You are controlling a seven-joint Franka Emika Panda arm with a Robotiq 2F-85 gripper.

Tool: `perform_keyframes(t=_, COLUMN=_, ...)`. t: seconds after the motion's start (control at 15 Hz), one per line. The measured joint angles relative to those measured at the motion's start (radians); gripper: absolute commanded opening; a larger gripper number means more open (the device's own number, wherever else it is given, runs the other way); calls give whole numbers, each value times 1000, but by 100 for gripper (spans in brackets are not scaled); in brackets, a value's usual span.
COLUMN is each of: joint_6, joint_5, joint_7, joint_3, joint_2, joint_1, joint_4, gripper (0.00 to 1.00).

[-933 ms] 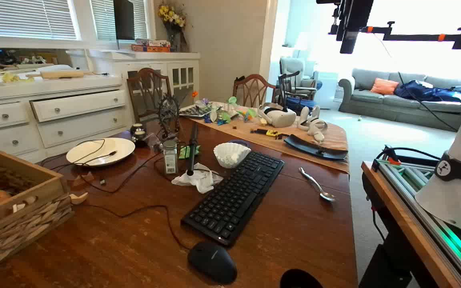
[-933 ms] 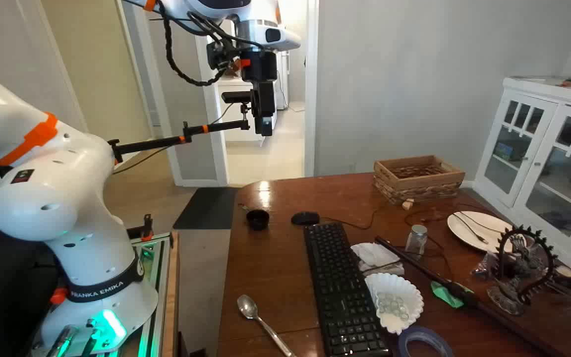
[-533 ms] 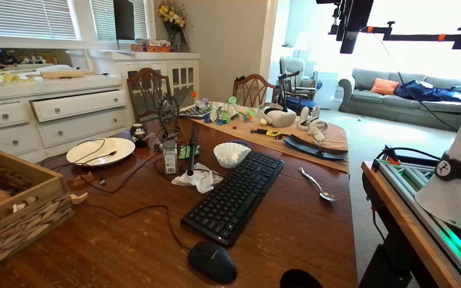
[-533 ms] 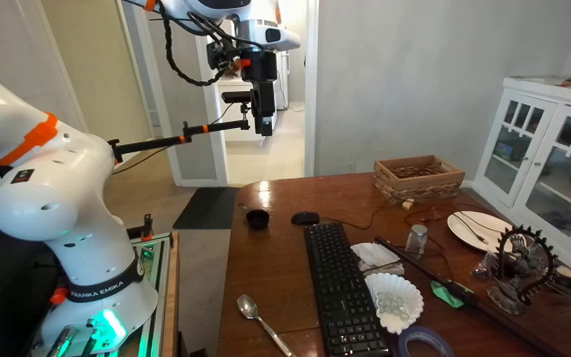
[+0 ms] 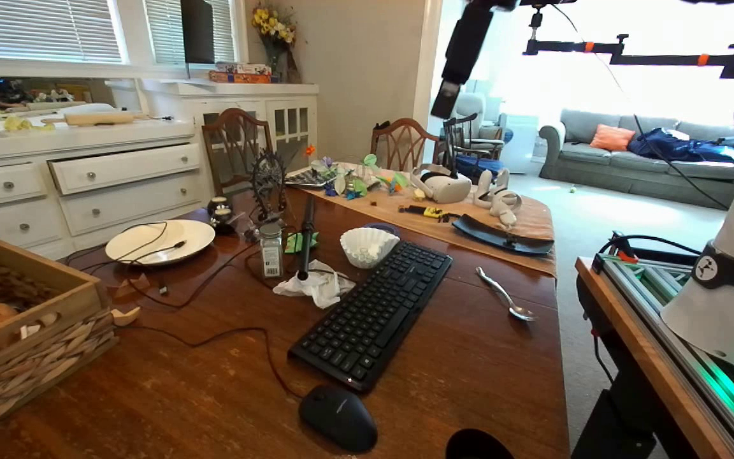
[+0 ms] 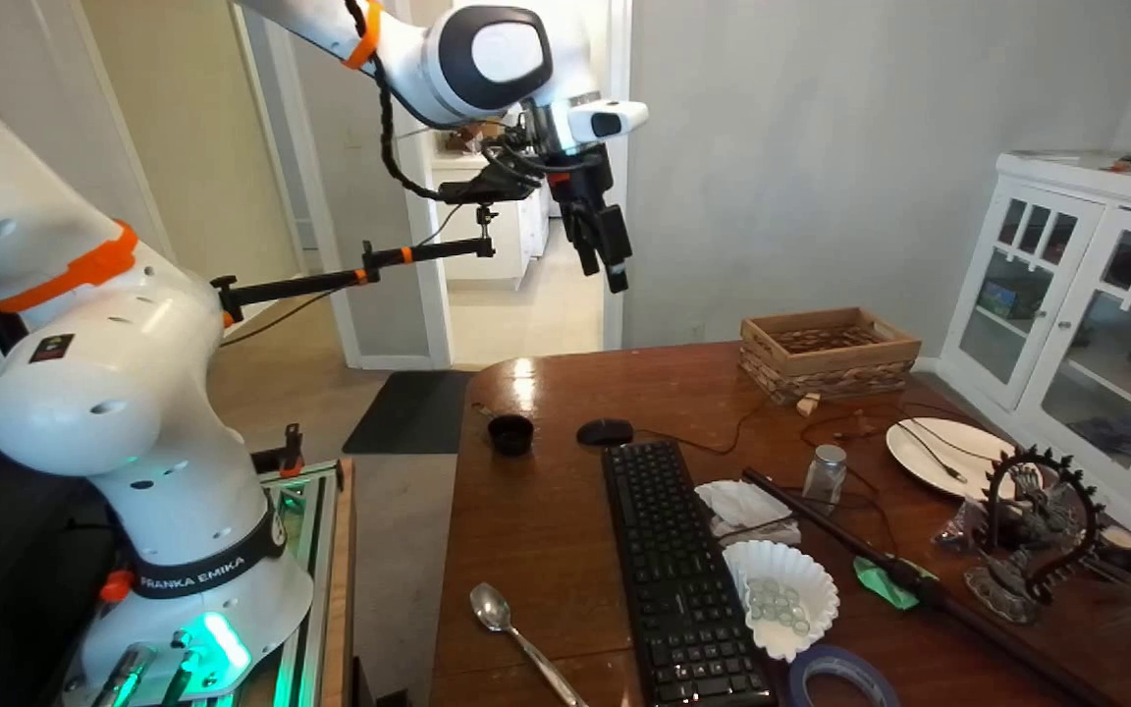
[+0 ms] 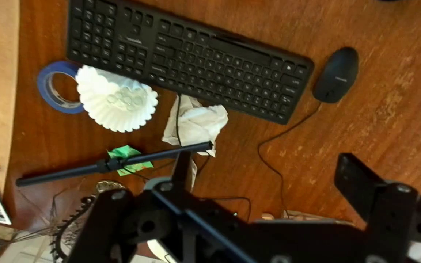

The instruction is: Move the mouse slightly to the left and back

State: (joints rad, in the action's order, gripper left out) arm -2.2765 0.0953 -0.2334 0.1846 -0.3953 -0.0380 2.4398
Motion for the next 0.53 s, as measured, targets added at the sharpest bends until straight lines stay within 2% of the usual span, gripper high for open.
perform_keyframes(t=0.13, joint_6=-127, joint_5=-60, joint_7=21, joint_3=-13, joint_2=99, joint_1=-12, joint_4=-4, gripper=100)
perform_keyframes(t=0.27, joint_6=-198, joint_5=-151, joint_7=64, joint_3=-26, joint_2=197, joint_1=-40, joint_4=-20, gripper=100)
perform_keyframes(t=0.53, joint_6=-217, joint_5=-319, joint_7=71, joint_3=-23, joint_2=365, joint_1=-93, joint_4=-92, gripper=100)
